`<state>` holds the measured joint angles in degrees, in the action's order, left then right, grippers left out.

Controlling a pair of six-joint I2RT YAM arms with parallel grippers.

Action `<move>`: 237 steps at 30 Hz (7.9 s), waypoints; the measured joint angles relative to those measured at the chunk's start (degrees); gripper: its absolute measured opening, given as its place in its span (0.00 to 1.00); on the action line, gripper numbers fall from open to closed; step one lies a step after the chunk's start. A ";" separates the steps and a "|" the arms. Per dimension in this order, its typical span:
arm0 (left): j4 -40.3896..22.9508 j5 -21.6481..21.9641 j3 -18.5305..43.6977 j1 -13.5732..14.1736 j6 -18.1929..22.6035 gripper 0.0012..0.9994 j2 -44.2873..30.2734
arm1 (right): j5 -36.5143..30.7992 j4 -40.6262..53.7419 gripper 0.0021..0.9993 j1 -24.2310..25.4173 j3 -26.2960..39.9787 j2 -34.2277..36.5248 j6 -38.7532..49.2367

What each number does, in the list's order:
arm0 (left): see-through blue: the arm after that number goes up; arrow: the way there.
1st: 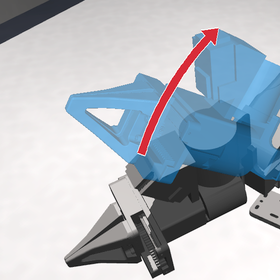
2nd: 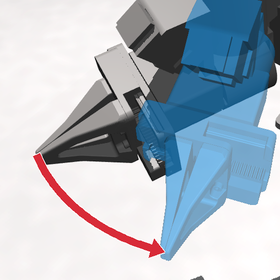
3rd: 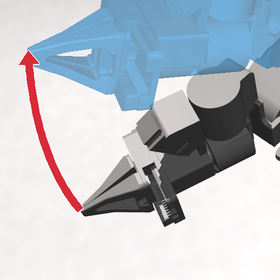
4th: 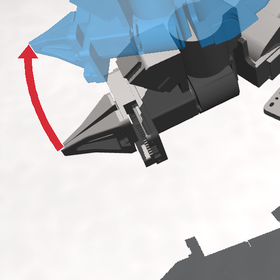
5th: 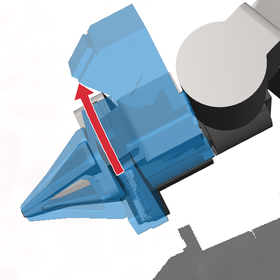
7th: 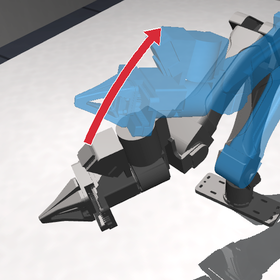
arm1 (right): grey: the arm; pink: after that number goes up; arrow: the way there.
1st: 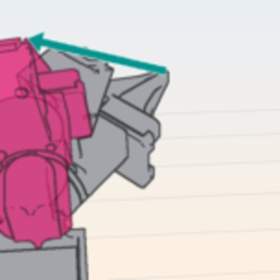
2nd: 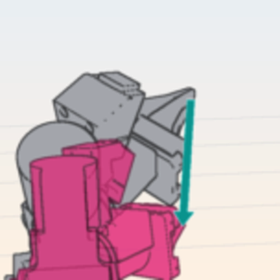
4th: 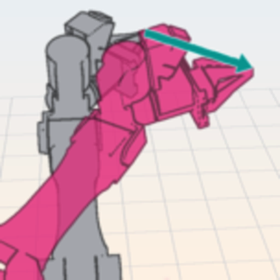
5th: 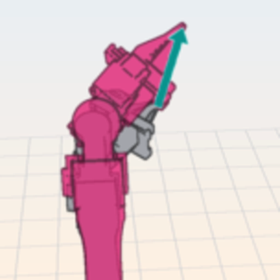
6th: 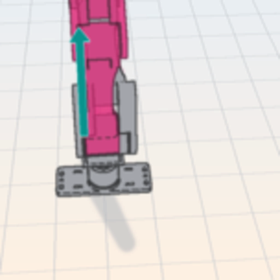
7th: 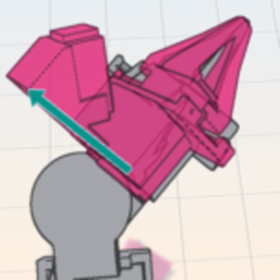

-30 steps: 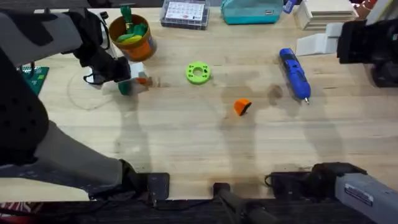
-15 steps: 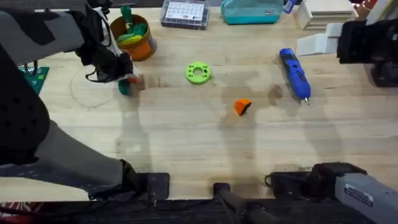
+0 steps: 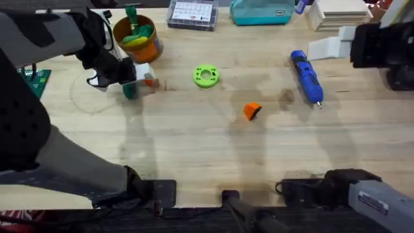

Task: Pick up the gripper from the table and insert it into the empty holder that is missing its gripper. Then pick up a screw, insert it into the mounting hole, and use the screwdriver to tighten it. Finally, clean up the table by picking up the vegetable and placing it into the bucket.

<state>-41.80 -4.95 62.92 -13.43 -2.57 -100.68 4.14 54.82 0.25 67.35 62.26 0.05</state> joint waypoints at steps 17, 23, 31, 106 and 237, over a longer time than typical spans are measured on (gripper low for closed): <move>-9.67 -1.71 -0.35 2.04 -0.04 0.99 33.67 | 0.00 11.88 0.99 0.00 0.00 0.00 0.00; -0.67 -3.43 -10.58 3.92 -1.29 0.99 44.20 | 0.00 14.80 0.99 0.00 0.00 0.00 0.00; 15.39 -4.99 -38.58 6.23 -8.00 0.99 64.42 | 0.00 15.87 0.99 0.00 0.00 0.00 0.00; 37.68 -35.72 -62.07 15.13 1.60 0.99 100.38 | 0.00 15.90 0.99 0.00 0.00 -0.01 0.00; 37.15 -42.45 -62.07 15.13 4.18 0.99 100.38 | 73.10 -10.69 0.00 -21.86 5.84 38.29 7.36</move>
<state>-4.64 -47.40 0.84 1.69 1.61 -0.30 77.25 44.13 -21.60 73.19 100.55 7.41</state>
